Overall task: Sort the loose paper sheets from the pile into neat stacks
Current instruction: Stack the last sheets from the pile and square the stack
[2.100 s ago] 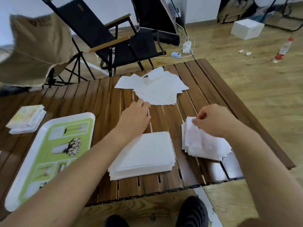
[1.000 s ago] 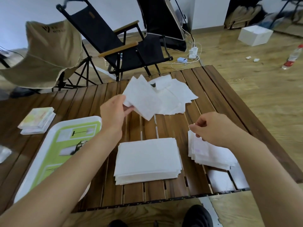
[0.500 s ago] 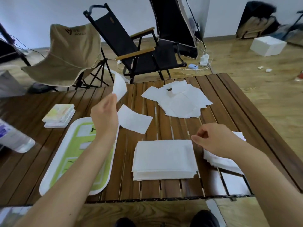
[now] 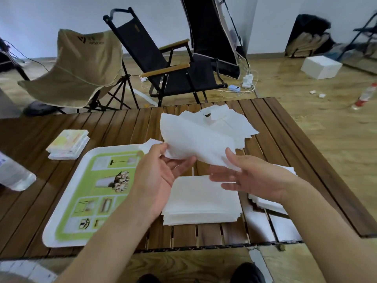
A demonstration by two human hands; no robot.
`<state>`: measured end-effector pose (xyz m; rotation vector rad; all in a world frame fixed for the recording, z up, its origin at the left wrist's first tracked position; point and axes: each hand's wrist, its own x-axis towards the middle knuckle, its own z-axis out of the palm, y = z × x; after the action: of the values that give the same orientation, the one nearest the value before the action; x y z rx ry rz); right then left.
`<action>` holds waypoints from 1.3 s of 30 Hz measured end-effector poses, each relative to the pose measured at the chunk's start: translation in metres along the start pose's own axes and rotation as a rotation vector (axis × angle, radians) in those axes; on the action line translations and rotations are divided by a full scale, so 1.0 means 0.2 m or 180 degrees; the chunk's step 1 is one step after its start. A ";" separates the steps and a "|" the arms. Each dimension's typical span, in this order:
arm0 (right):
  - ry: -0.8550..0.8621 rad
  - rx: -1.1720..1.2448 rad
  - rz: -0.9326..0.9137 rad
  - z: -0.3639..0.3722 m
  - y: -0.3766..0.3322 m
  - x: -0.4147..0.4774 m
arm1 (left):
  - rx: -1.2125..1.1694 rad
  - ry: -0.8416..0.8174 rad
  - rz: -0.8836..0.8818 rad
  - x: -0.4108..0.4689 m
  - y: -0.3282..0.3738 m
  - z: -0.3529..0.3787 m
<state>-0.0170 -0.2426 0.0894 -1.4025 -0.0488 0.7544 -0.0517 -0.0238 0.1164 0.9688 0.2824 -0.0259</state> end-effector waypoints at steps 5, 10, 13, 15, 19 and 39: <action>0.0646 -0.0548 -0.0051 -0.01 0.04 0.03 | 0.1481 -0.0329 -0.0201 0.03 -0.02 -0.15; 0.0642 -0.1424 0.0506 0.02 0.09 0.02 | 0.3049 -0.0385 -0.0521 0.09 -0.03 -0.27; 0.0783 -0.1849 0.0703 0.01 0.13 0.03 | 0.3855 -0.0709 -0.0941 0.09 -0.06 -0.32; 0.0834 -0.2128 0.0793 0.01 0.16 0.03 | 0.4034 -0.0843 -0.1161 0.09 -0.08 -0.34; 0.0974 -0.2575 0.0925 0.00 0.19 0.05 | 0.4325 -0.0856 -0.1324 0.11 -0.14 -0.35; 0.1433 -0.3822 0.1199 -0.03 0.10 0.02 | 0.7871 -0.0683 0.2191 0.76 -0.18 -0.59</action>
<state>-0.0203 -0.2470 0.0678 -2.7608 0.1444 0.7042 0.0628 0.0675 -0.0136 3.4278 -0.5752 0.2095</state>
